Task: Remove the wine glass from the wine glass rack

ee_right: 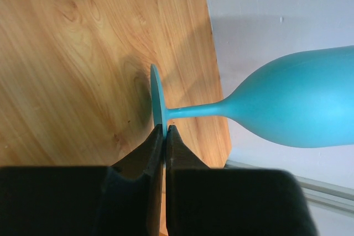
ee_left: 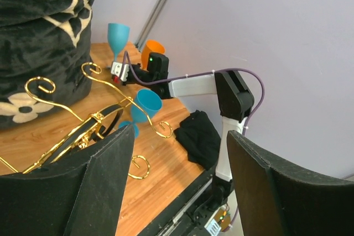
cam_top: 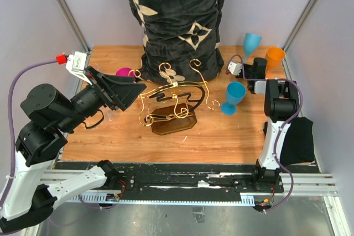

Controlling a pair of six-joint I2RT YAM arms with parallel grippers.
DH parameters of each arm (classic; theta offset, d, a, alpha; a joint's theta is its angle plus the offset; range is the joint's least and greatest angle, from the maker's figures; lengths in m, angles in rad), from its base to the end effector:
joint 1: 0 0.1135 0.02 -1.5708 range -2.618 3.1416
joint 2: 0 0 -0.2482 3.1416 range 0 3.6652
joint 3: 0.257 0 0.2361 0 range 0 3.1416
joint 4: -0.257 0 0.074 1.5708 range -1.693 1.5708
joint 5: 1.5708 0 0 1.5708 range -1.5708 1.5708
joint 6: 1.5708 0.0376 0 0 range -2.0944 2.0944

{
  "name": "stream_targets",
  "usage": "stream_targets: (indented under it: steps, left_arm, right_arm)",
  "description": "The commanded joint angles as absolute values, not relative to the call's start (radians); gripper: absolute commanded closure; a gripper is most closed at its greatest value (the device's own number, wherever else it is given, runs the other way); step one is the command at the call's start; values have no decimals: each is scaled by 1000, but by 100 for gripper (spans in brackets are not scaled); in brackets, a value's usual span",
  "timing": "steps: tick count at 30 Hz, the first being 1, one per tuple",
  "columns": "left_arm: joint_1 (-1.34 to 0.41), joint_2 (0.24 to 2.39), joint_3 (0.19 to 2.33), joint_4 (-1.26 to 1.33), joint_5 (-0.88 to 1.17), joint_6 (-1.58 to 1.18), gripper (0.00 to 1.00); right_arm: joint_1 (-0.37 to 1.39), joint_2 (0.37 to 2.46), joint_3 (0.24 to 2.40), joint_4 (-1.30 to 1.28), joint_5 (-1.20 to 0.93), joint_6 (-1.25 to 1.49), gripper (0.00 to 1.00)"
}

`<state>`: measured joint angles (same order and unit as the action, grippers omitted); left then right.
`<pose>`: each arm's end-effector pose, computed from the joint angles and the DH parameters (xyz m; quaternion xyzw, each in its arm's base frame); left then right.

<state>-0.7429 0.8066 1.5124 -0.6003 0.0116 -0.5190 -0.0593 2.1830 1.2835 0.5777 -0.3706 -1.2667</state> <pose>0.0690 -0.0640 0.4982 0.0790 0.6642 -0.4417 0.5980 0.4551 -0.0134 0.1407 -0.5413 0.5953 -0.2359 0.5449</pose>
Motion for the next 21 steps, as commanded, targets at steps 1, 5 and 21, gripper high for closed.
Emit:
stream_targets:
  steps: [1, 5, 21]
  left_arm:
    - [-744, 812, 1549, -585, 3, -493, 27]
    - [-744, 816, 1543, -589, -9, -488, 27]
    - [-744, 832, 1520, -577, 4, -492, 28]
  right_arm:
    - [-71, 2237, 1290, 653, -351, -1280, 99]
    - [-66, 2281, 1273, 705, -310, -1280, 99]
    - [-37, 2350, 1195, 802, -229, -1533, 23]
